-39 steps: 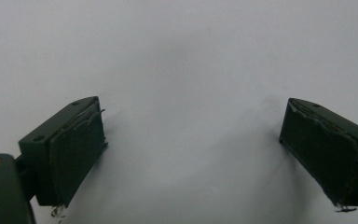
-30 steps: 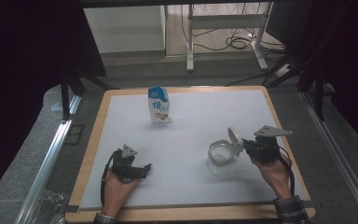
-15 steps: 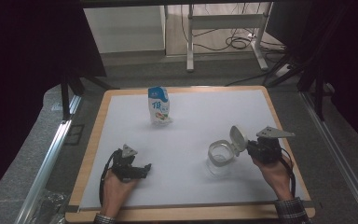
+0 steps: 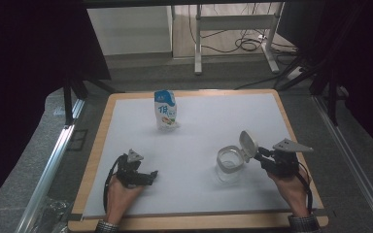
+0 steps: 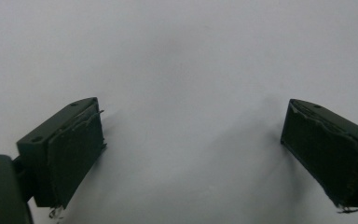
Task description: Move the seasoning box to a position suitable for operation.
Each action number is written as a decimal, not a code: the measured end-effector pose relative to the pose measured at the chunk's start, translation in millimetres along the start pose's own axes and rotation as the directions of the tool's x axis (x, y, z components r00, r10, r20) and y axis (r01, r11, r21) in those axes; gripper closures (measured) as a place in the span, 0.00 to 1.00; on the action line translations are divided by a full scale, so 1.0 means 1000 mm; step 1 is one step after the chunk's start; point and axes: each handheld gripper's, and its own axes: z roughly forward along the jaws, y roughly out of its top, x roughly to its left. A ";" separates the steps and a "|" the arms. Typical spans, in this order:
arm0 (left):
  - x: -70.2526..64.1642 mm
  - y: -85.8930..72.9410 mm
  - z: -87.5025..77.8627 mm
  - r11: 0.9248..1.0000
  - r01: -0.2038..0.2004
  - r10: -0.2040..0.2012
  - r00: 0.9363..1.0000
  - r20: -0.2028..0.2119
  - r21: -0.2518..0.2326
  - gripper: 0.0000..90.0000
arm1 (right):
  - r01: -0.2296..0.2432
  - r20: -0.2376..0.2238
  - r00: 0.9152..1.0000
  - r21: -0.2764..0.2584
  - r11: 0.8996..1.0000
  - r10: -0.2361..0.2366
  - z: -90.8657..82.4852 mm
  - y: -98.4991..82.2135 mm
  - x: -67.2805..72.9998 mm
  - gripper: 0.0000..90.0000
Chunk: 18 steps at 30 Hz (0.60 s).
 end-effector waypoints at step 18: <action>0.020 0.037 -0.009 0.997 -0.052 0.055 0.997 0.055 -0.048 0.08 | -0.023 0.028 0.999 0.049 0.999 0.022 0.006 -0.028 0.001 0.56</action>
